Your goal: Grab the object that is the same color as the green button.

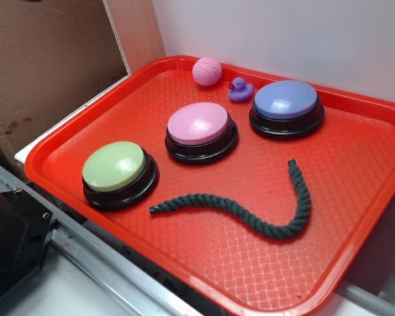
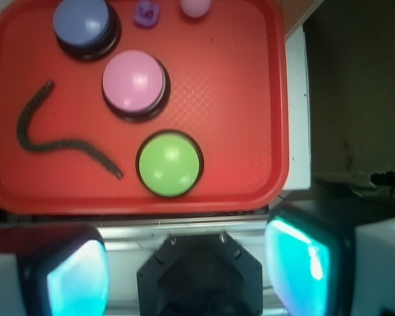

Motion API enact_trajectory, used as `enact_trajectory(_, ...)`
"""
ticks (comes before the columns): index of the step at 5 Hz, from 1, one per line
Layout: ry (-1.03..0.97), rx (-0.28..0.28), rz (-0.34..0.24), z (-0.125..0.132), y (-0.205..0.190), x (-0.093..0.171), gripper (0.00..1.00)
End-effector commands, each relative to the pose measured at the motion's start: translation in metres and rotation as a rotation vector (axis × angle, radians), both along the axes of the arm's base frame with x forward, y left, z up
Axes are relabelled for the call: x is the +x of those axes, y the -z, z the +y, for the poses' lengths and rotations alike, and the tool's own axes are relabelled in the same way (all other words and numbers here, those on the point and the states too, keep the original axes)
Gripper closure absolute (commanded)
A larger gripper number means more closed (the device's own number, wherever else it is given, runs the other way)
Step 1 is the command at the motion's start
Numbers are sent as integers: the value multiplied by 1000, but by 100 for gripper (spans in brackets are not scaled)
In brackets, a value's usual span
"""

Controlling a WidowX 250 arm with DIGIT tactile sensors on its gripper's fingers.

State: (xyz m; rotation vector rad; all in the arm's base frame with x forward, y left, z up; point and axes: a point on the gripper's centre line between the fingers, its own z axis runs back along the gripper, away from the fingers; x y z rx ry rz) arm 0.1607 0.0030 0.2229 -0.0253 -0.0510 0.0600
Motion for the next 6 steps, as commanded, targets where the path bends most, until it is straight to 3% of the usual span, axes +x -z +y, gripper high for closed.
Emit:
enact_trajectory(1,350,16,-29,-41,0,66,0)
enact_trajectory(2,601,45,5,-98,12,74,0)
enact_trajectory(3,784,73,19,-129,18,59,0)
enact_trajectory(4,878,100,13,-148,20,42,0)
enact_trajectory(5,917,82,29,-148,29,34,0)
enact_trajectory(6,1030,131,100,-138,56,29,0)
